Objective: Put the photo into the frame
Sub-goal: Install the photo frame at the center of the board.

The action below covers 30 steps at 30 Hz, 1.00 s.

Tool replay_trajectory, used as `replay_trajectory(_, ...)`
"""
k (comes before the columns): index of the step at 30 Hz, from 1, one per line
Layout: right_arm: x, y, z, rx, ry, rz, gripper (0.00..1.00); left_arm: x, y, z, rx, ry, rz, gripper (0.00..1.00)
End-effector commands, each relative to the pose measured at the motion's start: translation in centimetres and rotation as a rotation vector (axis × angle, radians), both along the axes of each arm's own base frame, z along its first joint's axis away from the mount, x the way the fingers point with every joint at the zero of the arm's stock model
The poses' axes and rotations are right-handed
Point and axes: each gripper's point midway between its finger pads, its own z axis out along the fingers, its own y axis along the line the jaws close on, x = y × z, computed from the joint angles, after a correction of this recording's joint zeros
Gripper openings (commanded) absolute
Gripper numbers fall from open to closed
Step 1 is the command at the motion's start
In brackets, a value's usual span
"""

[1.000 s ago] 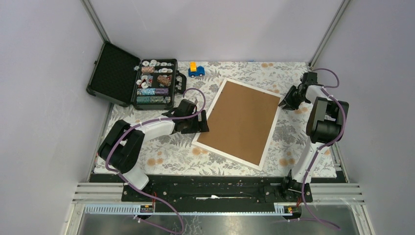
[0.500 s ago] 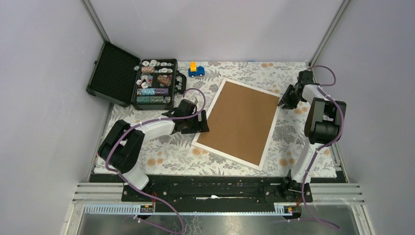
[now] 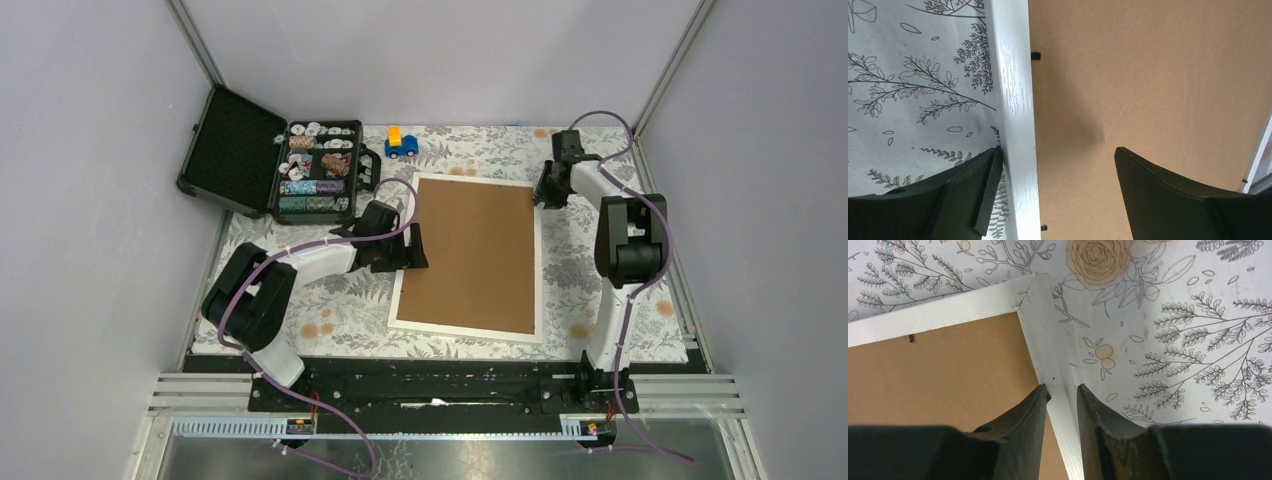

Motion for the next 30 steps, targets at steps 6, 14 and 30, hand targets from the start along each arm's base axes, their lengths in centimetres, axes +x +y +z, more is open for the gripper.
replay_trajectory(6,-6.8,2.7,-6.3,-0.132,0.301,0.121,0.36,0.8,-2.2,-2.8,-0.061,0.072,-0.046,0.77)
replay_trajectory(14,-7.7,6.4,-7.3,-0.192,0.316,0.223,0.37,0.9,-2.1,-2.7,-0.054,0.061,-0.046,0.73)
replay_trajectory(30,-3.4,12.1,12.1,-0.288,-0.041,0.286,0.59,-0.2,-1.4,-2.2,-0.049,0.057,-0.056,0.74)
